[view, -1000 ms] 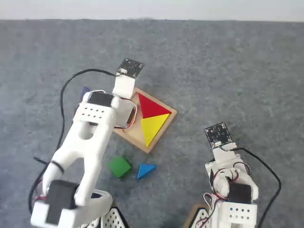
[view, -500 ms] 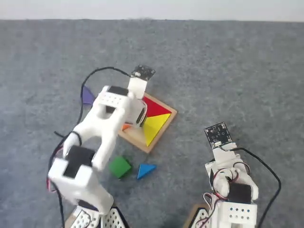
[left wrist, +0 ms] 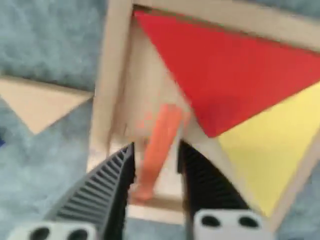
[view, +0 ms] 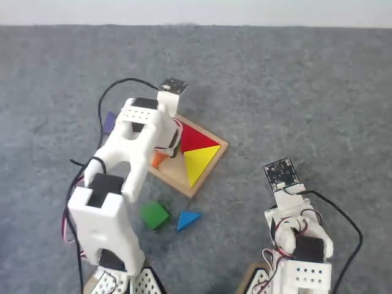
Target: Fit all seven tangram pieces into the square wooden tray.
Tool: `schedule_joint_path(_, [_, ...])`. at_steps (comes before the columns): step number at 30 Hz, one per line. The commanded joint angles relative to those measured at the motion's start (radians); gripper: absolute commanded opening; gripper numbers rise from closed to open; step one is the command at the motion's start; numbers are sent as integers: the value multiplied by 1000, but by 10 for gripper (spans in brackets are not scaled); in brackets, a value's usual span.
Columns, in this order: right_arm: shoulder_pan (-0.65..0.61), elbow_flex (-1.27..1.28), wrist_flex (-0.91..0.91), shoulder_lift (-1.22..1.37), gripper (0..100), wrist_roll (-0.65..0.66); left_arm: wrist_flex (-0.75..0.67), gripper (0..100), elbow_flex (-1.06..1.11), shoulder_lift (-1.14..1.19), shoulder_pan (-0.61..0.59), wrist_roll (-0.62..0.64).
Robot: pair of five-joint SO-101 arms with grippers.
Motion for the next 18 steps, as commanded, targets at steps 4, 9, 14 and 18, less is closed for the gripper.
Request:
schedule_joint_path(4, [-4,17,2,-16,8,8,18,130,2,28,-12,11])
schedule_joint_path(9, [-4,17,2,-16,8,8,-2,37,-4,18,-20,11])
schedule_joint_path(14, [-4,17,2,-16,8,8,2,29,-33,-38,-20,-21])
schedule_joint_path(18, [-4,17,2,-16,8,8,0,29,-30,-117,-12,-61])
